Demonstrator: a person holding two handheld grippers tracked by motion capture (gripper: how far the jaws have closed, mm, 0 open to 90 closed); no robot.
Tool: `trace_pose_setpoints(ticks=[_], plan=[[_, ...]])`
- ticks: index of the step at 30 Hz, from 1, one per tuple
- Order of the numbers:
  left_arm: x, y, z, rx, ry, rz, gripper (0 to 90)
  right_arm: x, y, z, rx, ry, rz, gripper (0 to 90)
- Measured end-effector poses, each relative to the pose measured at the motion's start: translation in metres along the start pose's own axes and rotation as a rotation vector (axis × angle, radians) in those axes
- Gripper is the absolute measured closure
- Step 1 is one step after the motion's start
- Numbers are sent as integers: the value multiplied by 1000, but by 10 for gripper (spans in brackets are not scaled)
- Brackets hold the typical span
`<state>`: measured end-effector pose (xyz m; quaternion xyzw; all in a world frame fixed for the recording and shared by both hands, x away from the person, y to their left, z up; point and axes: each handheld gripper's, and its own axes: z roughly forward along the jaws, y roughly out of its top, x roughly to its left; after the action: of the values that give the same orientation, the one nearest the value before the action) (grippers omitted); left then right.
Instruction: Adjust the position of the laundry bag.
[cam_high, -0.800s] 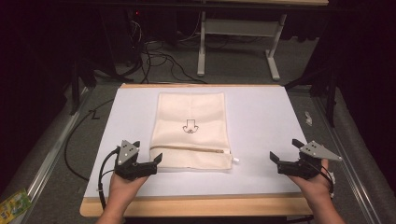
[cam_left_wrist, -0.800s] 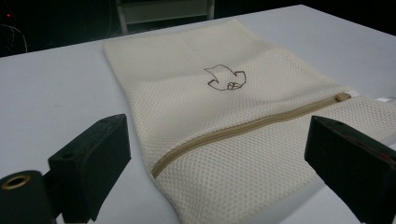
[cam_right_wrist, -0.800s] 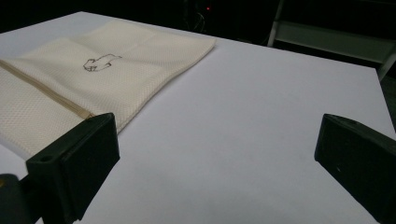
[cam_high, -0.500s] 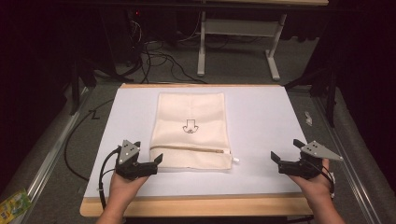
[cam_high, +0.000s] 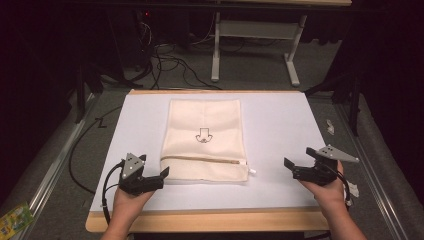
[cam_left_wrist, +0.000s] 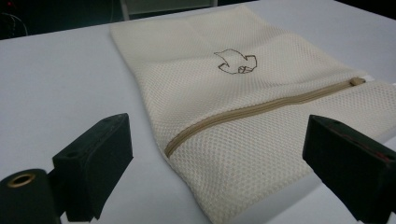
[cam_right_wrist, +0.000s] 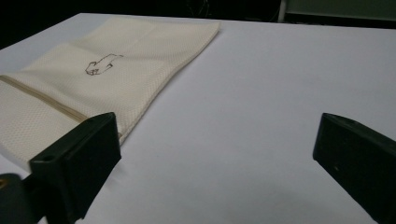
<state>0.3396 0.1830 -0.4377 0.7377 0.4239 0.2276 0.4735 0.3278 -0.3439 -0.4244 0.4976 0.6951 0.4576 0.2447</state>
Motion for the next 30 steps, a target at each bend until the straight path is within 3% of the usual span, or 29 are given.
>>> trace_pose_setpoints(ticks=[2,3,5,7,12,13,14,18,20,21,22,23,24,27,30], plan=[[1,0,3,0,-7,-14,90,7,1,4,11,16,-1,76],[1,0,4,3,-9,-9,94,14,2,8,10,43,-22,161],[1,1,7,17,-2,28,103,22,3,13,16,53,-44,165],[1,1,7,20,2,38,115,25,3,17,20,50,-53,169],[2,-2,4,16,1,25,144,35,4,41,65,30,-76,203],[3,-2,4,22,-1,35,144,37,6,55,83,20,-67,226],[3,-2,4,22,-1,35,144,37,6,55,83,20,-67,226],[3,-3,6,16,-26,10,149,37,15,97,118,-9,-33,278],[2,-4,7,21,-28,18,149,38,17,105,117,-11,-24,310],[1,-4,8,27,-27,28,149,42,21,120,135,-5,-20,337],[1,-4,8,26,-27,29,149,42,21,120,135,-5,-20,337],[2,-4,7,19,-28,20,153,48,25,136,162,-6,-34,356],[2,-4,7,19,-28,20,158,48,25,136,162,-6,-34,356],[0,-3,6,13,-27,42,159,63,28,161,208,-5,-75,404],[0,-3,5,-1,-29,32,159,69,29,174,225,-5,-84,419]])
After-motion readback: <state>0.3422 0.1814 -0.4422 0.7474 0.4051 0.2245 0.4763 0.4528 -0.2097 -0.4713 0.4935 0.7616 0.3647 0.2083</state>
